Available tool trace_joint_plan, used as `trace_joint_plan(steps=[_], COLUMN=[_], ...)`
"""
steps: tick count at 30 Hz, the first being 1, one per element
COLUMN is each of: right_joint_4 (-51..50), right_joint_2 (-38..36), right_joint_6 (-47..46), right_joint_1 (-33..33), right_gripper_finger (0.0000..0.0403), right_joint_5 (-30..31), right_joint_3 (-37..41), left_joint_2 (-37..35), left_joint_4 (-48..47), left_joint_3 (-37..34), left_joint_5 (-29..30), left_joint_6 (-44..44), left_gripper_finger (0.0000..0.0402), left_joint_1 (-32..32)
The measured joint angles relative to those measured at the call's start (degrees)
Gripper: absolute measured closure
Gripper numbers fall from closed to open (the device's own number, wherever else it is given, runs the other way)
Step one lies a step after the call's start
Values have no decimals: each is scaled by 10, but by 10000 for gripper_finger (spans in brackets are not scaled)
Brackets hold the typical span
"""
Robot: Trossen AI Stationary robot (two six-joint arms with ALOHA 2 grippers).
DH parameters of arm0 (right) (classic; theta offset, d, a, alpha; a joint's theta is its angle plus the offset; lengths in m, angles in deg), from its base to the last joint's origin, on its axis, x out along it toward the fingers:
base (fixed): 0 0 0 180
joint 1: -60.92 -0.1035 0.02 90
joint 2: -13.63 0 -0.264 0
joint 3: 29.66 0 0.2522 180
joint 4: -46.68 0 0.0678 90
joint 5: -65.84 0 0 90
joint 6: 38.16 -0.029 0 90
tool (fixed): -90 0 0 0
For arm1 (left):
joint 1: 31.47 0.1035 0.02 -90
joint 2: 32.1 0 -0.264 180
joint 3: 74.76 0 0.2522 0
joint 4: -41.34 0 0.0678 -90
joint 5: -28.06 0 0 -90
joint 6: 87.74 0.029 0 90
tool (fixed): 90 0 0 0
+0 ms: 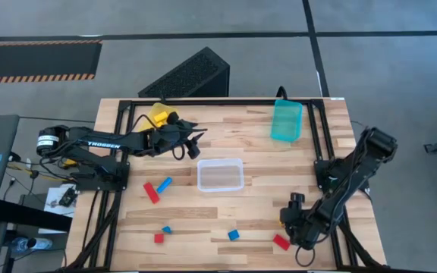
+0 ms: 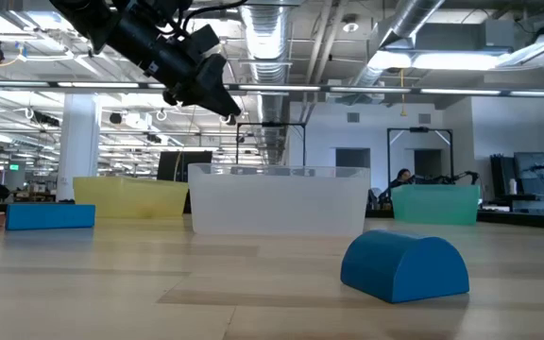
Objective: Sort & place blocks by color
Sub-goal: Put the yellow block into the yellow bin
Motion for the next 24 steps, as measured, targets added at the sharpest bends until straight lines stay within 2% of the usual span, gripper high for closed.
trace_joint_plan(steps=[4, 8, 11, 16, 18, 20, 24], right_joint_4=[0, 2, 2, 5, 3, 0, 32], right_joint_2=[15, 18, 18, 16, 12, 5, -29], right_joint_6=[16, 39, 70, 148, 184, 219, 299], right_joint_1=[5, 17, 29, 60, 78, 98, 149], right_gripper_finger=[112, 138, 179, 283, 289, 289, 289], right_joint_5=[-17, -18, -20, -55, -57, -34, 88], right_joint_3=[0, 0, 0, -1, -1, 2, 1], left_joint_2=[0, 0, 0, -7, -19, -31, -27], left_joint_4=[-28, -32, -29, -32, -23, -16, 60], left_joint_3=[0, 0, 0, 0, 0, 0, -4], left_joint_5=[-1, -1, -1, 12, 30, 30, -17], left_joint_6=[-28, -44, -45, -38, -26, -16, -2], left_gripper_finger=[212, 212, 212, 212, 212, 212, 212], left_joint_1=[-3, -15, -30, -62, -80, -98, -140])
